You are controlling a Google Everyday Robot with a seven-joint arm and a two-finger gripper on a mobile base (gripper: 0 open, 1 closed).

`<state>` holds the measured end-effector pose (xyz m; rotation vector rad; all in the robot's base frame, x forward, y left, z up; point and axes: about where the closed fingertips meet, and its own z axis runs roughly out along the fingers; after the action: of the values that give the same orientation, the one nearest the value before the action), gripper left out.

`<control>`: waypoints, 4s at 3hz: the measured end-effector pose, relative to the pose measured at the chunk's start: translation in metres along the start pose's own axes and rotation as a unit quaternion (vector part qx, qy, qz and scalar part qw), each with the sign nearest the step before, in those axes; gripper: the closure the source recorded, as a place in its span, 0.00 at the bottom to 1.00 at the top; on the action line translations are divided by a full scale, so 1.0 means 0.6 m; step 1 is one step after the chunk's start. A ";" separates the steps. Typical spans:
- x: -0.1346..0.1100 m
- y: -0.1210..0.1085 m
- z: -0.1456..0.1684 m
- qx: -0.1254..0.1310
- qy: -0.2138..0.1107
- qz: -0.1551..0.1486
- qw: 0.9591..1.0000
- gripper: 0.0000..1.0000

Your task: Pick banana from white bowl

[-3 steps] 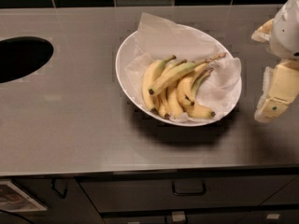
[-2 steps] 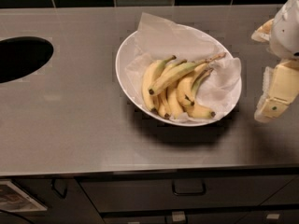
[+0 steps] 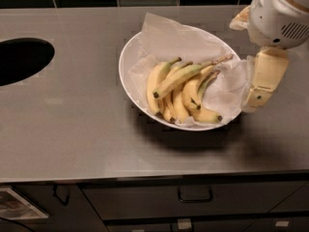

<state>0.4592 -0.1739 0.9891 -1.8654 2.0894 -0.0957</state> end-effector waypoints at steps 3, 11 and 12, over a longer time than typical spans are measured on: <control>-0.167 -0.023 0.085 -0.063 -0.029 -0.135 0.988 0.13; -0.146 -0.064 0.185 -0.098 -0.007 -0.128 0.987 0.40; -0.151 -0.065 0.191 -0.100 -0.006 -0.131 0.986 0.48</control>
Offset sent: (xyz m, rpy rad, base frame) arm 0.0338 0.1213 -0.0287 -0.0263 0.1146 0.3743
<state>0.5377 -0.0708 0.9102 -2.2462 1.8956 0.0650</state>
